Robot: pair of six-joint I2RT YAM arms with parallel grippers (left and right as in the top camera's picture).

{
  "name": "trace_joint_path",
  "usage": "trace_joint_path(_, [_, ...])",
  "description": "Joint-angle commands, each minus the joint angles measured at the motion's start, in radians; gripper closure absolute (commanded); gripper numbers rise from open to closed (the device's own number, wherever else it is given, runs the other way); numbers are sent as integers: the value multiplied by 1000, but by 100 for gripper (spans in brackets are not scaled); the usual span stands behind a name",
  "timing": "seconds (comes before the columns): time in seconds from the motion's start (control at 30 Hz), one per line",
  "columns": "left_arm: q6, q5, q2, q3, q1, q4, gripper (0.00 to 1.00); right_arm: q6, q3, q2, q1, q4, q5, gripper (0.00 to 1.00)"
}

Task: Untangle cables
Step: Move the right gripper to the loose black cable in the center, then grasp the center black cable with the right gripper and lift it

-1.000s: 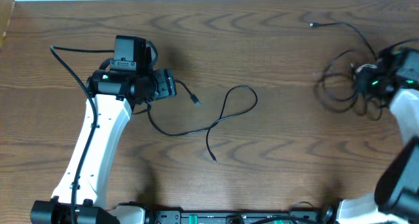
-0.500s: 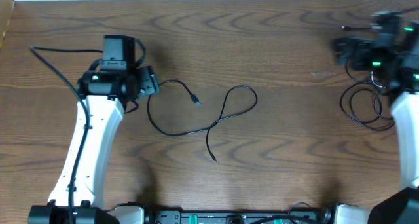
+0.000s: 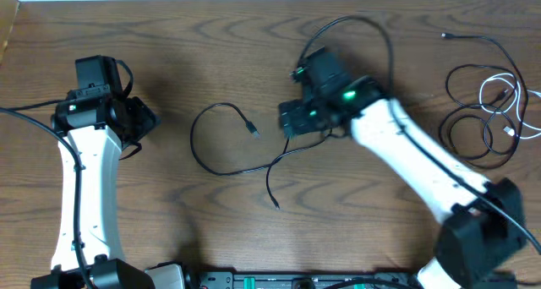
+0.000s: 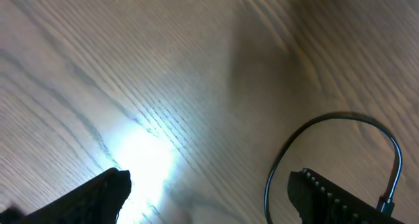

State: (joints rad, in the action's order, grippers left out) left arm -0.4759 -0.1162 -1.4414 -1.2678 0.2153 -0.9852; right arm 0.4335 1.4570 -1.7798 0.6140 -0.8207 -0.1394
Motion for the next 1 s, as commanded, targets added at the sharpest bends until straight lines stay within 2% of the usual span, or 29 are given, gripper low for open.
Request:
trace_joint_path(0.0, [-19, -27, 14, -13, 3, -14, 18, 262, 3, -153, 108, 11, 26, 13])
trace_joint_path(0.07, [-19, -27, 14, -13, 3, -25, 17, 348, 3, -251, 167, 26, 45, 11])
trace_joint_path(0.17, [-19, -27, 14, -13, 3, -38, 17, 403, 3, -309, 190, 28, 77, 11])
trace_joint_path(0.23, [-19, -27, 14, -13, 3, -50, 17, 467, 3, -355, 199, 40, 136, 16])
trace_joint_path(0.27, [-19, -26, 14, -12, 3, -54, 17, 488, 3, -367, 199, 51, 165, 28])
trace_joint_path(0.33, [-19, -19, 14, -12, 3, -58, 17, 518, 3, -376, 199, 73, 250, 39])
trace_joint_path(0.47, [-19, 3, 14, -12, 3, -66, 17, 539, 3, -377, 198, 77, 326, 74])
trace_joint_path(0.5, [-19, 3, 14, -13, 3, -69, 17, 538, 3, -377, 197, 58, 352, 87])
trace_joint_path(0.57, [-19, 3, 14, -12, 3, -69, 17, 538, 3, -377, 195, 9, 421, 99])
trace_joint_path(0.6, [-19, 3, 14, -13, 3, -69, 17, 532, 3, -377, 185, -32, 481, 99])
trace_joint_path(0.67, [-19, 3, 14, -12, 3, -69, 17, 478, 3, -377, 138, -101, 563, 99])
trace_joint_path(0.77, [-20, 3, 14, -13, 3, -69, 17, 272, 4, -348, 18, -131, 581, 99])
trace_joint_path(0.83, [-20, 3, 14, -13, 3, -69, 17, -9, 21, -270, -73, -117, 464, 99])
trace_joint_path(0.9, [-19, 3, 14, -13, 3, -68, 17, -220, 22, -194, -113, -109, 243, 99])
trace_joint_path(0.97, [-19, 3, 14, -12, 3, -68, 17, -245, 22, -136, -123, -126, 63, 99])
